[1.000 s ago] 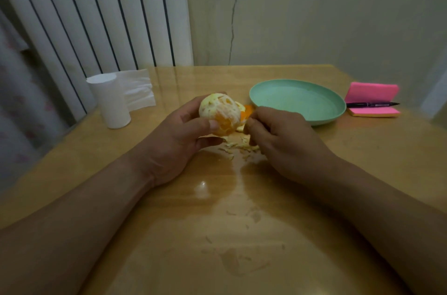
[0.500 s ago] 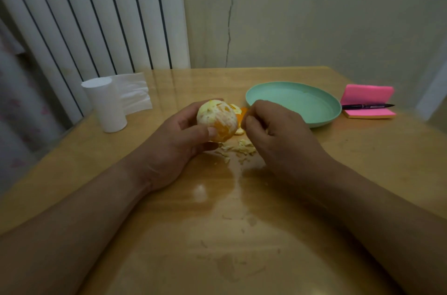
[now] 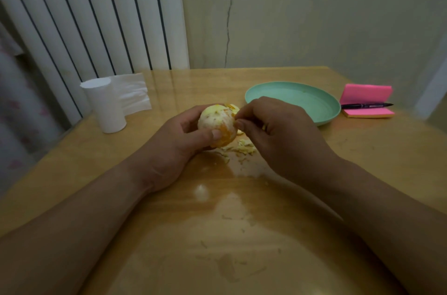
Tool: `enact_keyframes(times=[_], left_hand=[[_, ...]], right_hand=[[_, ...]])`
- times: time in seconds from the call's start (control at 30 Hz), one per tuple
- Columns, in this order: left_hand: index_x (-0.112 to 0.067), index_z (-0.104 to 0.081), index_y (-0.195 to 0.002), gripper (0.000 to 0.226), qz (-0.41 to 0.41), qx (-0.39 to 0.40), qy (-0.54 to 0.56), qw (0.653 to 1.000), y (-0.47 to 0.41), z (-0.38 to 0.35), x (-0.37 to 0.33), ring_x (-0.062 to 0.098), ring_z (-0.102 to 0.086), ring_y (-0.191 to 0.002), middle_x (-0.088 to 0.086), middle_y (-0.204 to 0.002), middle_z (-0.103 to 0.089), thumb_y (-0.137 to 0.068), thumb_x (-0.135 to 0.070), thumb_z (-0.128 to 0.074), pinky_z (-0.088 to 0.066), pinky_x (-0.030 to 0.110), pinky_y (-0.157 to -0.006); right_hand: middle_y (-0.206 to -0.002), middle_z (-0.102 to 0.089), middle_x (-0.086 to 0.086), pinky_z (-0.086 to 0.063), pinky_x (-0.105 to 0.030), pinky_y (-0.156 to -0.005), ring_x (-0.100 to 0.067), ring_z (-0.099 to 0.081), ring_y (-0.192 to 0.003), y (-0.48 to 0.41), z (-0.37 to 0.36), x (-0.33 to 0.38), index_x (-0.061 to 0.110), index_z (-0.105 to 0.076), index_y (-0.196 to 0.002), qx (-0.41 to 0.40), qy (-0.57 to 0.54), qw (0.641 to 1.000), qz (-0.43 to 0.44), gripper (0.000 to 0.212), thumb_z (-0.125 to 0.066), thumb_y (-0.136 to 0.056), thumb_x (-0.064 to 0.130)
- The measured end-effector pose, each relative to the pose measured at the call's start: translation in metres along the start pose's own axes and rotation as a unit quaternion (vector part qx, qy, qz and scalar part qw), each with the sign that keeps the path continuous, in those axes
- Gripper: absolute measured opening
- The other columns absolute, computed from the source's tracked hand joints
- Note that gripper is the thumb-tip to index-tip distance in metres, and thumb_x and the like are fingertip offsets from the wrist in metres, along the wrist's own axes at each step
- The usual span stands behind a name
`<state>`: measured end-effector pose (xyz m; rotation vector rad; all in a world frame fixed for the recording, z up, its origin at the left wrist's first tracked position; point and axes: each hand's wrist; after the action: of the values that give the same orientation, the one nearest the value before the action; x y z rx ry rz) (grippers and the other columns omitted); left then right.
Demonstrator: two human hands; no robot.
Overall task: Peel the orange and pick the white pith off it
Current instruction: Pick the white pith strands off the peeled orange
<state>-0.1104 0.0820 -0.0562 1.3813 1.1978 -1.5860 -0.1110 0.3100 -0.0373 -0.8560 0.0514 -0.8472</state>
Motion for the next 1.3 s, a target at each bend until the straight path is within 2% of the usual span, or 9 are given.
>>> enact_keyframes(times=[0.17,0.4,0.57,0.7,0.87,1.0,1.1,1.23,1.3], left_hand=[[-0.018,-0.067,-0.14,0.052,-0.006,0.001,-0.007,1.0,0.0,-0.002,0.0,0.033,-0.07,-0.123,0.013,-0.13,-0.074,-0.088,-0.021,-0.076,-0.055,0.045,-0.105],[-0.02,-0.064,-0.144,0.055,-0.014,0.003,-0.039,0.999,-0.001,-0.002,-0.001,0.034,-0.066,-0.13,0.013,-0.136,-0.071,-0.09,-0.025,-0.077,-0.047,0.057,-0.116],[-0.023,-0.061,-0.147,0.063,-0.019,-0.001,-0.048,0.999,-0.001,-0.002,-0.001,0.032,-0.064,-0.133,0.011,-0.14,-0.069,-0.086,-0.032,-0.078,-0.044,0.058,-0.118],[-0.022,-0.062,-0.146,0.064,-0.032,0.0,-0.036,0.999,-0.001,-0.004,-0.001,0.033,-0.062,-0.134,0.012,-0.14,-0.068,-0.084,-0.029,-0.079,-0.044,0.058,-0.119],[-0.018,-0.06,-0.146,0.063,-0.035,0.009,0.011,0.999,-0.001,-0.003,-0.001,0.034,-0.063,-0.133,0.013,-0.138,-0.068,-0.085,-0.015,-0.077,-0.05,0.049,-0.115],[-0.017,-0.06,-0.146,0.067,-0.034,0.024,0.042,0.998,-0.002,-0.003,-0.001,0.031,-0.065,-0.13,0.011,-0.137,-0.068,-0.082,-0.016,-0.077,-0.054,0.041,-0.108],[-0.015,-0.056,-0.149,0.063,-0.034,0.017,0.067,0.997,-0.004,-0.003,-0.003,0.027,-0.067,-0.126,0.01,-0.134,-0.069,-0.087,-0.01,-0.067,-0.056,0.036,-0.104],[-0.015,-0.055,-0.15,0.062,-0.024,0.015,0.088,0.996,-0.004,-0.002,-0.005,0.023,-0.068,-0.123,0.008,-0.133,-0.071,-0.089,-0.01,-0.06,-0.057,0.034,-0.1],[-0.015,-0.054,-0.151,0.063,-0.016,0.013,0.096,0.995,-0.003,-0.001,-0.005,0.022,-0.068,-0.123,0.008,-0.133,-0.071,-0.088,-0.011,-0.06,-0.058,0.034,-0.099]], right_hand=[[-0.089,-0.063,0.009,-0.052,-0.038,-0.067,-0.012,-0.058,-0.077,-0.002,0.0,0.003,0.02,-0.069,-0.099,-0.003,0.024,0.999,0.023,0.005,-0.067,-0.099,0.025],[-0.084,-0.054,0.012,-0.042,-0.026,-0.063,-0.008,-0.05,-0.072,-0.003,-0.004,0.008,0.019,-0.064,-0.092,-0.034,0.024,0.999,0.028,0.006,-0.066,-0.095,0.023],[-0.083,-0.06,0.008,-0.05,-0.037,-0.065,-0.011,-0.053,-0.073,-0.003,-0.006,0.006,0.016,-0.065,-0.09,-0.055,0.0,0.998,0.013,0.006,-0.07,-0.092,0.018],[-0.082,-0.062,0.005,-0.05,-0.036,-0.065,-0.013,-0.056,-0.073,-0.002,-0.006,0.01,0.014,-0.067,-0.09,-0.082,-0.027,0.996,0.0,0.006,-0.073,-0.09,0.014],[-0.081,-0.065,0.006,-0.051,-0.032,-0.065,-0.013,-0.059,-0.072,-0.001,-0.006,0.012,0.014,-0.068,-0.09,-0.101,-0.071,0.992,-0.03,0.005,-0.073,-0.091,0.016],[-0.079,-0.066,0.011,-0.051,-0.023,-0.063,-0.01,-0.061,-0.072,0.001,-0.007,0.011,0.017,-0.071,-0.092,-0.089,-0.121,0.985,-0.082,0.002,-0.072,-0.093,0.017],[-0.075,-0.065,0.011,-0.048,-0.018,-0.061,-0.007,-0.06,-0.069,0.002,-0.004,0.008,0.018,-0.07,-0.09,-0.087,-0.151,0.978,-0.114,0.005,-0.072,-0.095,0.016],[-0.075,-0.063,0.011,-0.044,-0.017,-0.059,-0.006,-0.057,-0.068,0.003,-0.003,0.006,0.02,-0.068,-0.091,-0.068,-0.156,0.976,-0.137,0.009,-0.067,-0.099,0.018],[-0.078,-0.065,0.011,-0.047,-0.022,-0.062,-0.005,-0.059,-0.073,0.003,-0.005,0.006,0.022,-0.069,-0.094,-0.031,-0.155,0.976,-0.147,0.014,-0.059,-0.103,0.02]])
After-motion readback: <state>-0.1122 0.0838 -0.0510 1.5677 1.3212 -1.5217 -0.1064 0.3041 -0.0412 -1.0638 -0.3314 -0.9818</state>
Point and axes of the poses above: each hand's wrist, its own y-axis away from the middle knuckle, its own z-axis out of the back of the hand, x = y × z
